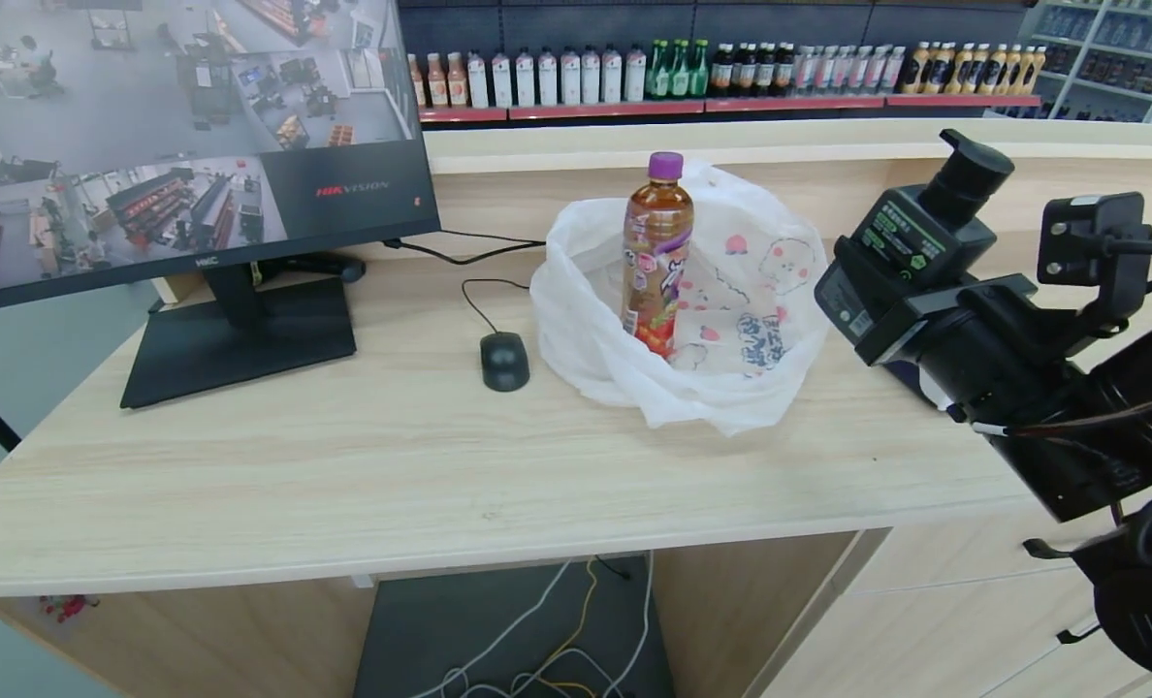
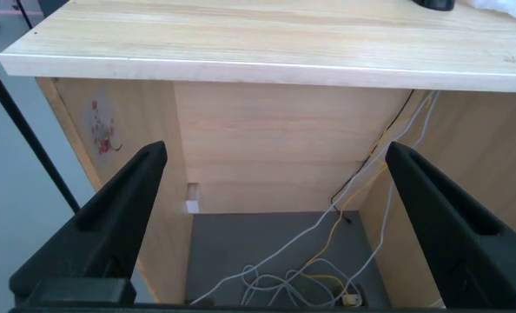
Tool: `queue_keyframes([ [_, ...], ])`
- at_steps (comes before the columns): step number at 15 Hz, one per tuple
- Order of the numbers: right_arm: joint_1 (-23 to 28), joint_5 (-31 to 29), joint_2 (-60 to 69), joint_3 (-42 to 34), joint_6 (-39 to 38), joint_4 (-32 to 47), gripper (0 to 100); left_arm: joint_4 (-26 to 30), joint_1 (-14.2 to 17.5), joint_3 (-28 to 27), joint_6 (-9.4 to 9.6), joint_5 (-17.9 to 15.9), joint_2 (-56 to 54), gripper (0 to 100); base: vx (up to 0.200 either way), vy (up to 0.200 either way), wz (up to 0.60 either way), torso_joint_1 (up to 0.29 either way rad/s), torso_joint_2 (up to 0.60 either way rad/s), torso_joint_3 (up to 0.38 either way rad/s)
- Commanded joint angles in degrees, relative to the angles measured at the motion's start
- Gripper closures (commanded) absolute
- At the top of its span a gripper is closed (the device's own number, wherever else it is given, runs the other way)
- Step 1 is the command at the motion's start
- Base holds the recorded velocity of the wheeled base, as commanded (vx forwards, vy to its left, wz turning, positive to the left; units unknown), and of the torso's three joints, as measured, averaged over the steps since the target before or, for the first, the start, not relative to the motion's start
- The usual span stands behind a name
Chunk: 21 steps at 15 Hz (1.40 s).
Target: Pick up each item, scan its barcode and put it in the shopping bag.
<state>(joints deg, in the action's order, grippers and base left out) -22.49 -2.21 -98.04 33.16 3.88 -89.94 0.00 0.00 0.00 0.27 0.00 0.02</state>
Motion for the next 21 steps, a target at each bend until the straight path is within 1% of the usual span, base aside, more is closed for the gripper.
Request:
queue_keyframes([
  [1, -1.1, -0.7, -0.8, -0.6, -0.4, -0.1, 100, 0.0, 0.0, 0.0, 0.0, 0.0, 0.0, 0, 0.0, 0.0, 0.0, 0.0, 0.0, 0.0],
  [2, -1.2, -0.9, -0.9, -0.6, -0.4, -0.1, 100, 0.0, -0.1, 0.0, 0.0, 0.0, 0.0, 0, 0.0, 0.0, 0.0, 0.0, 0.0, 0.0],
  [3, -2.2, -2.4, -2.3, 0.5, -1.3, -0.1, 100, 0.0, -0.1, 0.0, 0.0, 0.0, 0.0, 0, 0.0, 0.0, 0.0, 0.0, 0.0, 0.0],
  [4, -2.5, -2.6, -4.6, 2.8, -2.6, -0.1, 100, 0.0, 0.0, 0.0, 0.0, 0.0, 0.0, 0, 0.0, 0.0, 0.0, 0.0, 0.0, 0.0],
  [7, -1.2, -2.7, -6.4, 12.8, -2.9, 11.6, 100, 0.0, 0.0, 0.0, 0.0, 0.0, 0.0, 0, 0.0, 0.0, 0.0, 0.0, 0.0, 0.0],
  [8, -1.2, -2.8, -6.4, 14.0, -2.9, 13.0, 100, 0.0, -0.1, 0.0, 0.0, 0.0, 0.0, 0, 0.0, 0.0, 0.0, 0.0, 0.0, 0.0],
  [9, -1.1, -2.9, -6.9, 18.3, -2.9, 18.1, 100, 0.0, -0.1, 0.0, 0.0, 0.0, 0.0, 0, 0.0, 0.0, 0.0, 0.0, 0.0, 0.0],
  [12, -1.0, -3.5, -9.4, 23.8, -2.9, 23.0, 100, 0.0, 0.0, 0.0, 0.0, 0.0, 0.0, 0, 0.0, 0.0, 0.0, 0.0, 0.0, 0.0],
  [15, -0.3, -3.6, -13.0, 27.4, -2.9, 24.0, 100, 0.0, 0.0, 0.0, 0.0, 0.0, 0.0, 0, 0.0, 0.0, 0.0, 0.0, 0.0, 0.0],
  [18, 3.7, -3.5, -16.8, 31.6, -3.0, 24.0, 100, 0.0, -0.1, 0.0, 0.0, 0.0, 0.0, 0, 0.0, 0.0, 0.0, 0.0, 0.0, 0.0],
  [21, 3.9, -3.2, -19.4, 32.9, -4.1, 23.9, 100, 0.0, -0.1, 0.0, 0.0, 0.0, 0.0, 0, 0.0, 0.0, 0.0, 0.0, 0.0, 0.0],
])
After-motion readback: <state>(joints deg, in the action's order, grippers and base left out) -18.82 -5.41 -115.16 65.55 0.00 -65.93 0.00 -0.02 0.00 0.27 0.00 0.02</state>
